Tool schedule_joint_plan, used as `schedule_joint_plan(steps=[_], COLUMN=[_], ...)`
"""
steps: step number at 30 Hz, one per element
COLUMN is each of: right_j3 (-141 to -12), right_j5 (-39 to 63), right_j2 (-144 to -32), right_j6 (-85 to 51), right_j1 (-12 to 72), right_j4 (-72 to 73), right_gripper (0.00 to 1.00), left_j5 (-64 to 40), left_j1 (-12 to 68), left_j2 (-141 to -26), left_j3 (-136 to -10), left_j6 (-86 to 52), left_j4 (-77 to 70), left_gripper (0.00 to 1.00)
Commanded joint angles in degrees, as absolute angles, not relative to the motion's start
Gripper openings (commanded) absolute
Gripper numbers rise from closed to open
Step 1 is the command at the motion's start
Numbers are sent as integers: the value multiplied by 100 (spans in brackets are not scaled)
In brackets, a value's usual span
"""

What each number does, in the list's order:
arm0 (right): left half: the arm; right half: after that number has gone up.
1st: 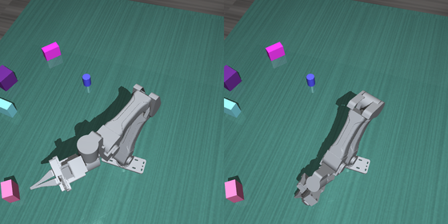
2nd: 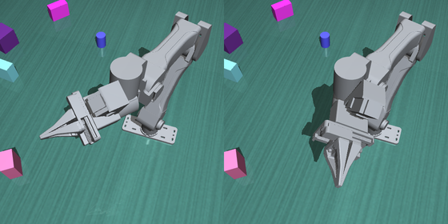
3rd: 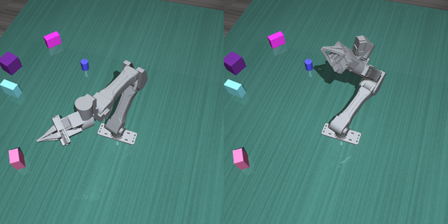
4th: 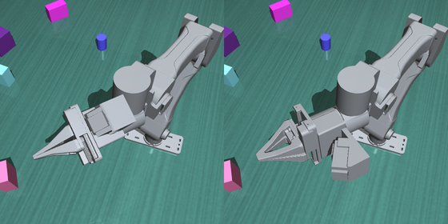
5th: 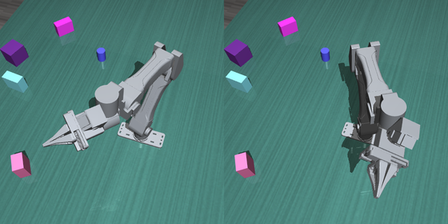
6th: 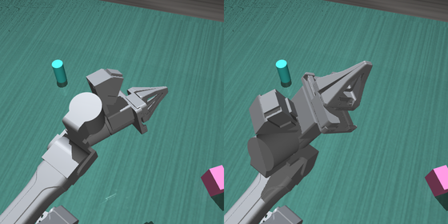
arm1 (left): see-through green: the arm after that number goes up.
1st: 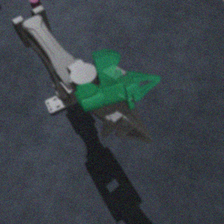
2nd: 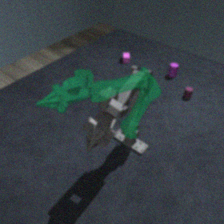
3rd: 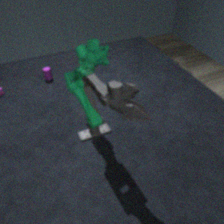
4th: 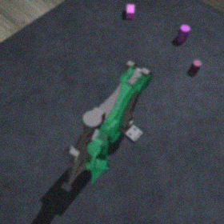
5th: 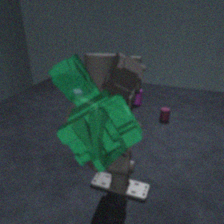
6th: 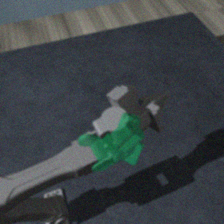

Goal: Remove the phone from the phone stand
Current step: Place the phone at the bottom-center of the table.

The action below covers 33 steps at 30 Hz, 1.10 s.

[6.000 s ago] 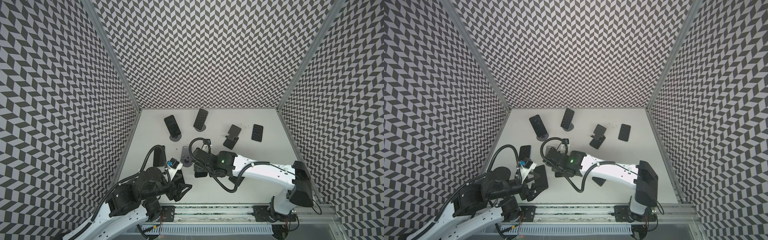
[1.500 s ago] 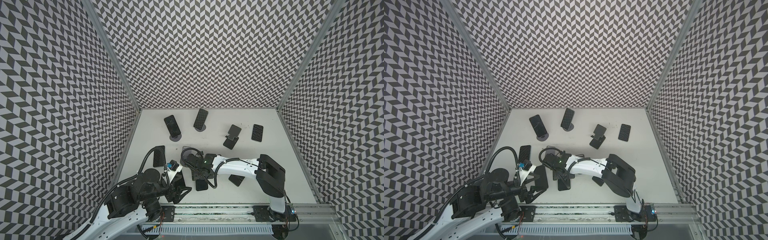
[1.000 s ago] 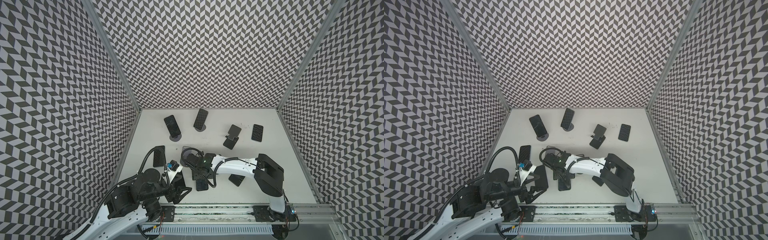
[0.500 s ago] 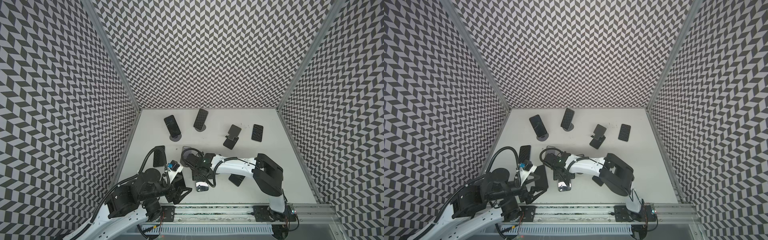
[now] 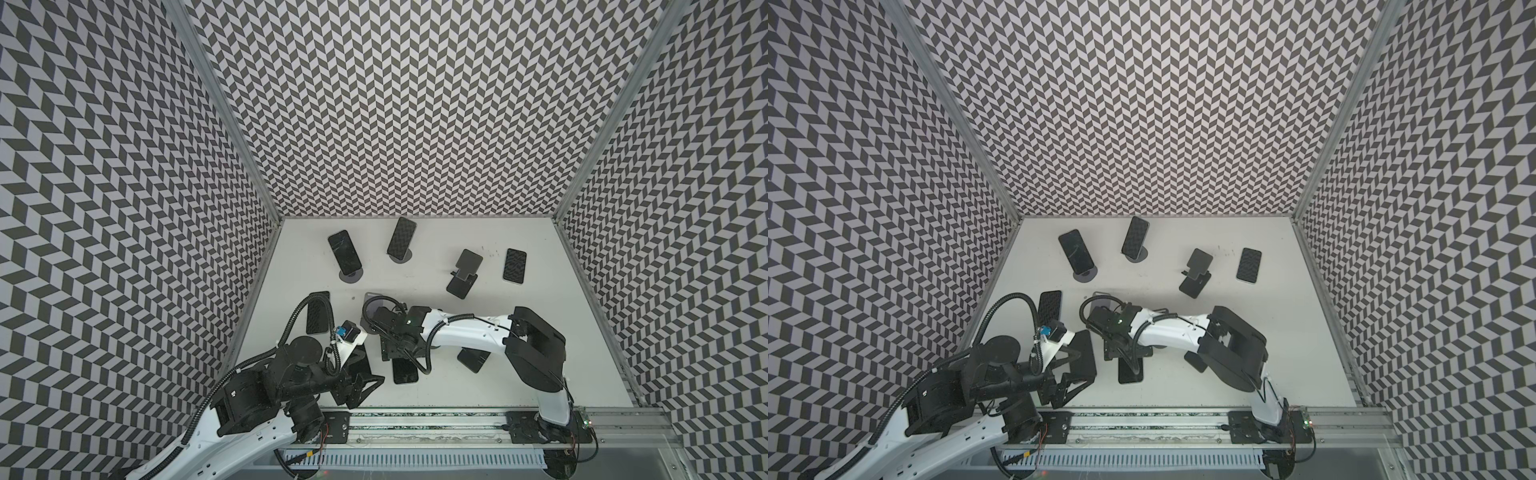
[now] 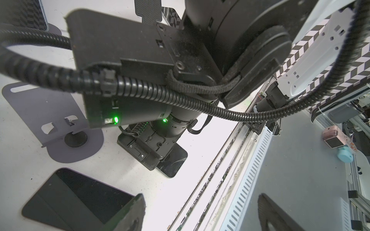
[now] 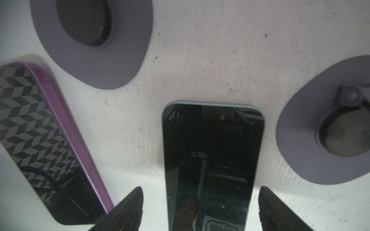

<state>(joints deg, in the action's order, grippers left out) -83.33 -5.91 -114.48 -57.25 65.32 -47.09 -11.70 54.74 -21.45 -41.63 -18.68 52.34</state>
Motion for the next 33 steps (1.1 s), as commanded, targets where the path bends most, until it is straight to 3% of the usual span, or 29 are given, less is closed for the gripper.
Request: schedule_joint_plan(steps=[1,33], right_j3=[-8507,-8970], right_j5=[-674,-910], right_j2=[-11427,-11287], right_j6=[-5793,-5760], right_j1=[6499,6486], right_j4=[-4609,-4975], right_gripper=[88,83], left_j5=[-1221,-844], left_j1=[5490,5478], left_j2=[-2118,-2056], left_j3=[-4113,-4967], left_j6=[-1775,-1784], left_j4=[5211,5225], left_gripper=[88,86])
